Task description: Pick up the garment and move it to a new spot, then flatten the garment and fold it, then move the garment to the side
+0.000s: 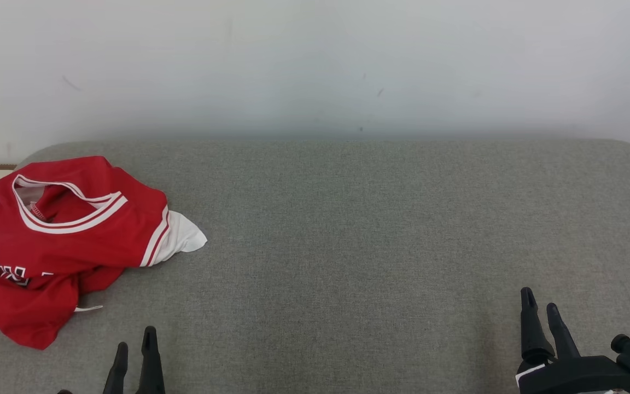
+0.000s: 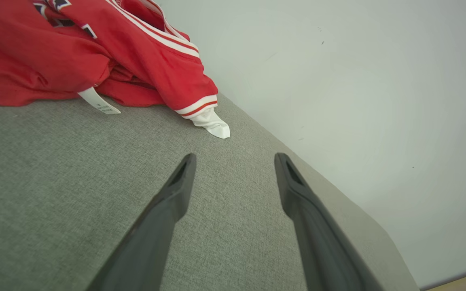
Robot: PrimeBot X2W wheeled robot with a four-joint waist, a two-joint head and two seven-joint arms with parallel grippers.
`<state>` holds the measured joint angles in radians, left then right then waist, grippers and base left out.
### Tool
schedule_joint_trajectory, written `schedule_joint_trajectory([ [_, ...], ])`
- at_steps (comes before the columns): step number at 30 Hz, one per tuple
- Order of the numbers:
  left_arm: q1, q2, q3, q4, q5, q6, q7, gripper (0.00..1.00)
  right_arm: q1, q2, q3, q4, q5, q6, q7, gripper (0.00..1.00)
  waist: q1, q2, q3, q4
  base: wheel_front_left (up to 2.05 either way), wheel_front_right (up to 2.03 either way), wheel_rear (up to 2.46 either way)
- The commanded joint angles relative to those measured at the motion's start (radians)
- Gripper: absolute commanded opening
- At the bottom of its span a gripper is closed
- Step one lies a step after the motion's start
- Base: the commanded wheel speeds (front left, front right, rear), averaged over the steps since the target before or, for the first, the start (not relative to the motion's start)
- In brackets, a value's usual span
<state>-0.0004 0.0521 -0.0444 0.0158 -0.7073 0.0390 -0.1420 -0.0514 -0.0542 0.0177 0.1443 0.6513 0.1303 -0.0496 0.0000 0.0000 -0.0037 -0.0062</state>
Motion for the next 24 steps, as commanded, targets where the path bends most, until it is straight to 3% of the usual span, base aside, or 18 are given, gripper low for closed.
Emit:
schedule_joint_trajectory([
  [1, 0.001, 0.009, 0.000, -0.020, 0.034, 0.009, -0.009, 1.00, -0.019, -0.008, 0.007, -0.009, -0.040, 0.000, -0.012, 1.00, 0.0000, 0.0000, 0.000, 0.000, 0.00, 0.00, 0.00],
  [14, 0.009, 0.046, -0.017, -0.034, 0.215, 0.067, -0.036, 1.00, -0.028, -0.003, 0.029, 0.014, -0.239, 0.000, -0.061, 1.00, 0.0000, 0.0000, -0.005, -0.008, 0.00, 0.00, 0.00],
  [24, 0.017, 0.070, -0.033, -0.033, 0.307, 0.088, -0.052, 1.00, -0.034, -0.001, 0.058, 0.035, -0.338, 0.000, -0.090, 1.00, 0.0000, 0.0000, -0.010, -0.011, 0.00, 0.00, 0.00],
])
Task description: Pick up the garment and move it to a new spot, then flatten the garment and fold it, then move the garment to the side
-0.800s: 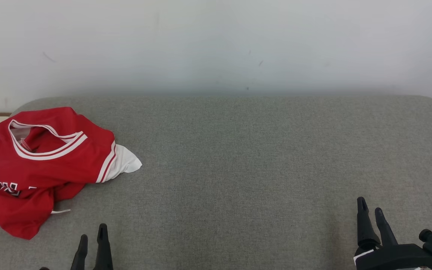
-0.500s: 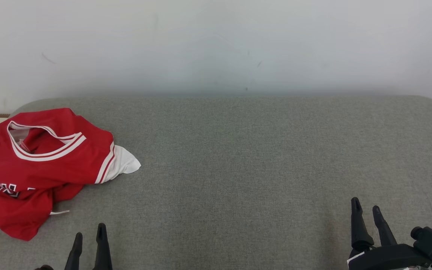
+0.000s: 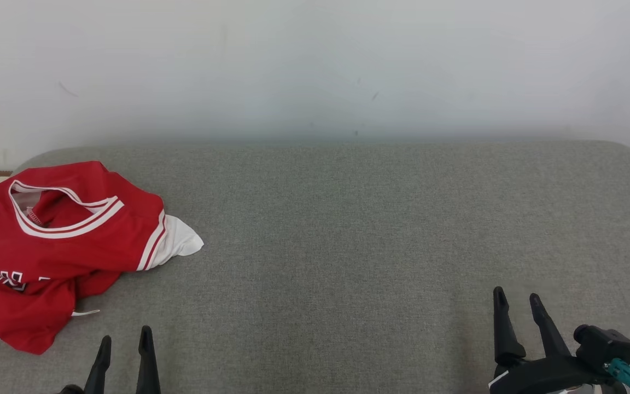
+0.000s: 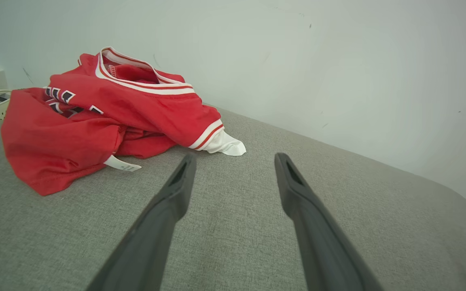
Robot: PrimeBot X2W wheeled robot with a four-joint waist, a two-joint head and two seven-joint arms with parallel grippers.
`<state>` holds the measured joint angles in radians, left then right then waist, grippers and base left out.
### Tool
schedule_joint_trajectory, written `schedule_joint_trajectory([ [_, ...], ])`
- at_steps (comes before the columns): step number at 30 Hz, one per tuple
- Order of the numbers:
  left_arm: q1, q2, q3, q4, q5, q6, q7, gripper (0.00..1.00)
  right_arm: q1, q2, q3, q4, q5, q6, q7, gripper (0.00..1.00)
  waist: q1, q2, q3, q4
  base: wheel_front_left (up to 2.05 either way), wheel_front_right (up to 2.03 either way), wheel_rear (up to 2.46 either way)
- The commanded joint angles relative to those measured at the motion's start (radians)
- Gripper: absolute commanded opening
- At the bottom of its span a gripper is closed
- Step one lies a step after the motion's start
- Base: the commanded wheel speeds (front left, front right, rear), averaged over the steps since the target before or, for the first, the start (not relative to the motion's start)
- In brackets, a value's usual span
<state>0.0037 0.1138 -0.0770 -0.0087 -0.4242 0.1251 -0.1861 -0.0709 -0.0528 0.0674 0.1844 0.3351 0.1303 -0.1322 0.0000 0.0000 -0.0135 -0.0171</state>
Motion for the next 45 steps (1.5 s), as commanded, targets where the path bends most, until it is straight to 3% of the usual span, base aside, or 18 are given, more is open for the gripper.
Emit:
schedule_joint_trajectory([
  [1, 0.014, 0.010, -0.001, -0.008, 0.033, 0.005, -0.011, 1.00, -0.016, -0.004, 0.015, -0.005, -0.031, 0.000, -0.011, 1.00, 0.0000, 0.0000, -0.001, 0.000, 0.00, 0.00, 0.00],
  [14, 0.024, 0.033, -0.001, -0.004, 0.164, 0.061, -0.032, 1.00, -0.026, -0.054, 0.093, -0.009, -0.123, 0.001, -0.049, 1.00, 0.0000, 0.0000, -0.012, -0.001, 0.00, 0.00, 0.00],
  [32, 0.026, 0.062, -0.019, -0.032, 0.304, 0.099, -0.058, 1.00, -0.024, -0.067, 0.136, -0.014, -0.251, 0.001, -0.089, 1.00, 0.0000, 0.0000, -0.019, -0.006, 0.00, 0.00, 0.00],
  [45, 0.041, 0.061, -0.011, -0.049, 0.360, 0.118, -0.075, 1.00, -0.014, -0.056, 0.143, -0.018, -0.230, 0.001, -0.112, 1.00, 0.0000, 0.0000, -0.014, -0.015, 0.00, 0.00, 0.00],
])
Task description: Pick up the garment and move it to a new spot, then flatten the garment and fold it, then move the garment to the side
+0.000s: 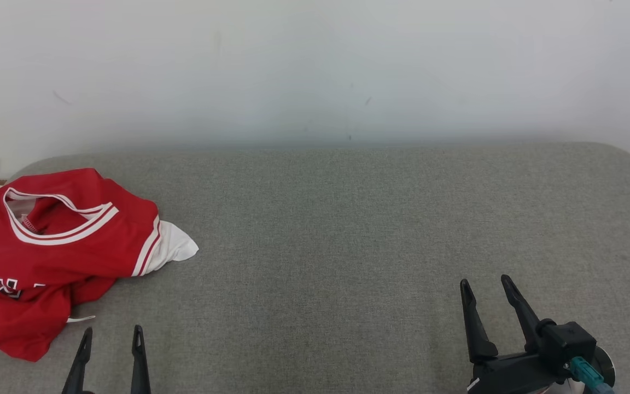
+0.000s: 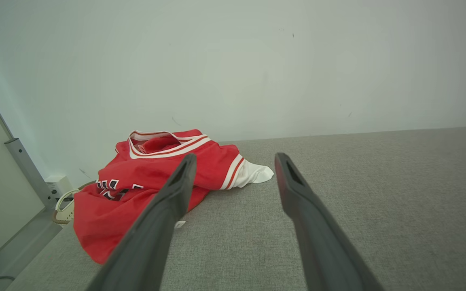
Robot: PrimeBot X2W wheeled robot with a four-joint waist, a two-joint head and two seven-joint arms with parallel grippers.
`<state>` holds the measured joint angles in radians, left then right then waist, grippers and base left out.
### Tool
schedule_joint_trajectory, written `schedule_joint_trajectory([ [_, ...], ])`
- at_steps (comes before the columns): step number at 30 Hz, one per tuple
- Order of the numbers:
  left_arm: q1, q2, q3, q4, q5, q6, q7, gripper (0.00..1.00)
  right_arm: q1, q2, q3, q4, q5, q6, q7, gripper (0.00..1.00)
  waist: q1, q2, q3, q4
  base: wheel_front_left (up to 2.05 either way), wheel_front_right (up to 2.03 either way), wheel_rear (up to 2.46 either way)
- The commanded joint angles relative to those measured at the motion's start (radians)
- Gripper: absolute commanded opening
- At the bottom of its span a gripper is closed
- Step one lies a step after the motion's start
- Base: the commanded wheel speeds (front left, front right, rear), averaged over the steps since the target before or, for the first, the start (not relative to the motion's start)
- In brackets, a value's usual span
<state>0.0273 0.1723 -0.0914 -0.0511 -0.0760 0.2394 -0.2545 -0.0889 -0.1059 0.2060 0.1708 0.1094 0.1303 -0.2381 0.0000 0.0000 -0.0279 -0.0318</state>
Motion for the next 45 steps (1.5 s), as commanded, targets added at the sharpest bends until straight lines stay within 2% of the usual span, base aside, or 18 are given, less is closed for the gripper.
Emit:
schedule_joint_trajectory([
  [1, 0.018, 0.002, 0.005, -0.008, 0.015, 0.005, -0.006, 1.00, 0.005, -0.001, 0.006, -0.003, 0.005, 0.001, -0.007, 1.00, 0.0000, 0.0000, 0.000, -0.001, 0.00, 0.00, 0.00],
  [9, 0.017, -0.004, 0.013, -0.012, 0.025, 0.005, -0.012, 1.00, -0.001, -0.012, 0.011, -0.009, 0.033, 0.001, -0.013, 1.00, 0.0000, 0.0000, -0.002, -0.008, 0.00, 0.00, 0.00],
  [21, 0.011, -0.030, 0.043, 0.007, -0.060, -0.058, -0.012, 1.00, -0.004, -0.020, 0.015, -0.002, 0.056, 0.001, -0.004, 1.00, 0.0000, 0.0000, -0.009, -0.008, 0.00, 0.00, 0.00],
  [33, 0.017, -0.035, 0.058, 0.017, -0.051, -0.065, -0.012, 1.00, 0.007, -0.016, 0.015, -0.006, 0.061, 0.001, 0.000, 1.00, 0.0000, 0.0000, -0.010, -0.003, 0.00, 0.00, 0.00],
  [40, 0.009, -0.039, 0.065, 0.026, -0.047, -0.066, -0.012, 1.00, 0.008, -0.027, 0.014, -0.003, 0.070, 0.001, 0.000, 1.00, 0.0000, 0.0000, -0.005, 0.027, 0.00, 0.00, 0.00],
  [45, 0.016, -0.041, 0.074, 0.031, -0.046, -0.065, -0.012, 1.00, 0.013, -0.033, 0.018, 0.000, 0.076, 0.001, 0.002, 1.00, 0.0000, 0.0000, -0.007, 0.076, 0.00, 0.00, 0.00],
])
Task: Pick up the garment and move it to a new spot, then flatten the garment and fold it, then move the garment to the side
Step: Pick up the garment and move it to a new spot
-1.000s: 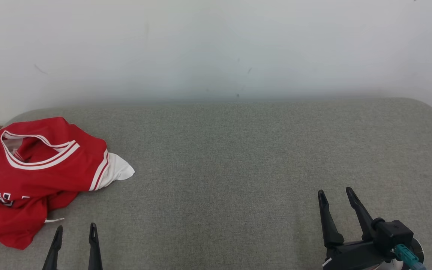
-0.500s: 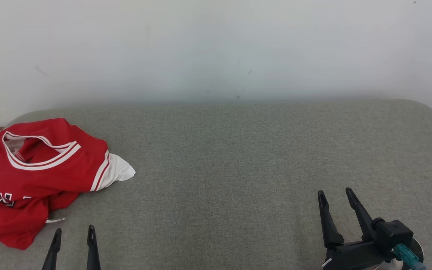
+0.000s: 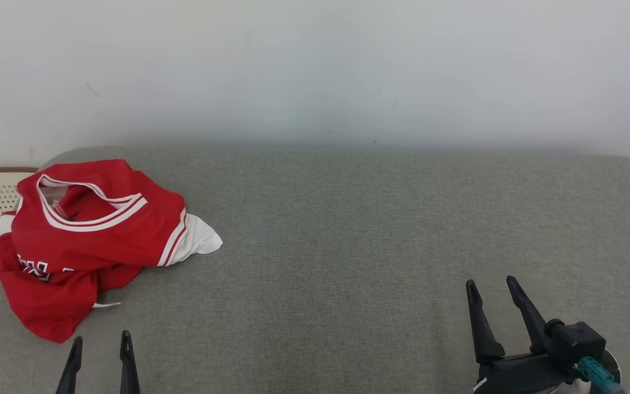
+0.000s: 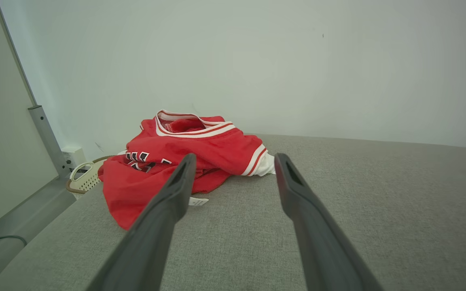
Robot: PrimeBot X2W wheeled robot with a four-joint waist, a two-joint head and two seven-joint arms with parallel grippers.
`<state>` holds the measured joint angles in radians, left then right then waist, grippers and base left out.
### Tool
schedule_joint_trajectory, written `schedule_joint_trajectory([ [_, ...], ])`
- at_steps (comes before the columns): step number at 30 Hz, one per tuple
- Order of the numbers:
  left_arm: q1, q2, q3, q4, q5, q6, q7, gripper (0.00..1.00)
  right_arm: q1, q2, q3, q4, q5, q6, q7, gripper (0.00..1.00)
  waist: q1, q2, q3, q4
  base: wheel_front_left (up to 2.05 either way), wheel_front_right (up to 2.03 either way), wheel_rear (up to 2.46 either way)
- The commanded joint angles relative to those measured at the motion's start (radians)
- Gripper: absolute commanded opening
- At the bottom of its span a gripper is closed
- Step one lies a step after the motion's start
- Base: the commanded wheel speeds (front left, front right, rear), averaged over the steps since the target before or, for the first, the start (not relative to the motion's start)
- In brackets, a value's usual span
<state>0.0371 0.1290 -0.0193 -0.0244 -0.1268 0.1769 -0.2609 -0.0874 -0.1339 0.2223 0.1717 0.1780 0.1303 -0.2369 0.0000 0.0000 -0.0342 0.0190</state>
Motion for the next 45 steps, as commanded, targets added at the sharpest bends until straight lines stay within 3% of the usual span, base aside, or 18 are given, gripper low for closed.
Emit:
schedule_joint_trajectory([
  [1, 0.010, 0.002, 0.006, 0.005, 0.004, -0.002, -0.005, 1.00, 0.013, -0.005, 0.003, -0.001, 0.008, 0.001, 0.002, 1.00, 0.0000, 0.0000, -0.002, 0.036, 0.00, 0.00, 0.00],
  [23, 0.048, 0.016, 0.050, 0.005, 0.028, 0.007, -0.005, 1.00, 0.035, 0.001, 0.027, 0.022, 0.021, 0.001, -0.003, 1.00, 0.0000, 0.0000, -0.040, 0.308, 0.00, 0.00, 0.00],
  [45, 0.062, 0.035, 0.074, 0.000, 0.024, -0.003, -0.005, 1.00, 0.029, 0.027, 0.043, 0.058, 0.012, 0.001, -0.020, 1.00, 0.0000, 0.0000, -0.054, 0.422, 0.00, 0.00, 0.00],
])
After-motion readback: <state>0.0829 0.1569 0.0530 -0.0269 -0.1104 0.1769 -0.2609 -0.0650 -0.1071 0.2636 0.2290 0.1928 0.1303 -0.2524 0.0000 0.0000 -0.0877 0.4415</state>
